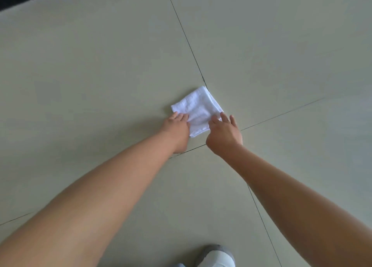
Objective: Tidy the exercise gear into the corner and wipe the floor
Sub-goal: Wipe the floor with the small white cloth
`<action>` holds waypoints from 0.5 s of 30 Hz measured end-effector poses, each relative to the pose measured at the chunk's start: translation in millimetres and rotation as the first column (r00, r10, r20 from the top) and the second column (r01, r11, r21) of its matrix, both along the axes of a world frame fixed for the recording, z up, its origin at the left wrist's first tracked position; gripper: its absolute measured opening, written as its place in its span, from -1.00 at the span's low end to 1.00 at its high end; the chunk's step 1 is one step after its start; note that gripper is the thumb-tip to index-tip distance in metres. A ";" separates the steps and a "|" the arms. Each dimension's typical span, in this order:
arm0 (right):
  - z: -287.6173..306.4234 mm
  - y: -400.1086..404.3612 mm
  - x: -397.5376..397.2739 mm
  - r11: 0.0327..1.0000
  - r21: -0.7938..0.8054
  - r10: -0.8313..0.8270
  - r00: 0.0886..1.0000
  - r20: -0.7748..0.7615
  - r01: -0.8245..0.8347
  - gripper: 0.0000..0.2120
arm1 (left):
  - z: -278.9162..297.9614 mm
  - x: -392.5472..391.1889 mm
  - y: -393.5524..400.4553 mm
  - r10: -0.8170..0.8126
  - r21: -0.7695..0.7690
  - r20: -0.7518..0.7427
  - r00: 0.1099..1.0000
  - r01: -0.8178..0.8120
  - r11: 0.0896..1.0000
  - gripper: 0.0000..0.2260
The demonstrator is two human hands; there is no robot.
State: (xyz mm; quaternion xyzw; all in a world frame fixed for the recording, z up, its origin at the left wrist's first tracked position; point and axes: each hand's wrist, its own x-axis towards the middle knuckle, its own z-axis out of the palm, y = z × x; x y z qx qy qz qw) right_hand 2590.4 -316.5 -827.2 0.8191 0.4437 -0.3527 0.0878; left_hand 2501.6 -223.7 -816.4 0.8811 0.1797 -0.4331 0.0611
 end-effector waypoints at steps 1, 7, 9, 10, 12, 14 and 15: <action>0.7 -14.5 -8.3 0.999 -0.001 -0.037 0.999 -0.019 0.037 -0.48 | 0.6 -6.3 -9.1 -0.037 -0.024 0.005 0.999 0.037 0.999 -0.43; -1.1 -79.2 -46.3 0.986 -0.066 -0.154 0.988 -0.012 0.153 -0.40 | -10.7 -36.5 -61.7 -0.262 -0.082 -0.048 0.964 0.258 0.963 -0.37; -1.7 -85.0 -45.1 0.977 -0.063 -0.202 0.979 0.029 0.203 -0.42 | -12.2 -33.6 -62.8 -0.252 -0.054 -0.031 0.967 0.250 0.967 -0.40; -2.7 -86.3 -40.6 0.970 -0.058 -0.233 0.971 0.056 0.236 -0.43 | -12.9 -28.3 -60.1 -0.242 -0.036 -0.011 0.970 0.241 0.970 -0.40; -7.0 -85.0 -24.6 0.952 -0.053 -0.294 0.950 0.104 0.300 -0.44 | -14.8 -8.0 -50.7 -0.218 -0.006 0.038 0.975 0.218 0.976 -0.41; -13.1 -77.9 -2.5 0.939 -0.040 -0.333 0.933 0.132 0.341 -0.44 | -19.5 23.5 -42.8 -0.162 0.006 0.106 0.981 0.162 0.987 -0.42; -15.9 -71.7 9.6 0.934 -0.027 -0.350 0.927 0.136 0.356 -0.43 | -21.9 40.6 -41.2 -0.119 0.010 0.132 0.984 0.119 0.993 -0.43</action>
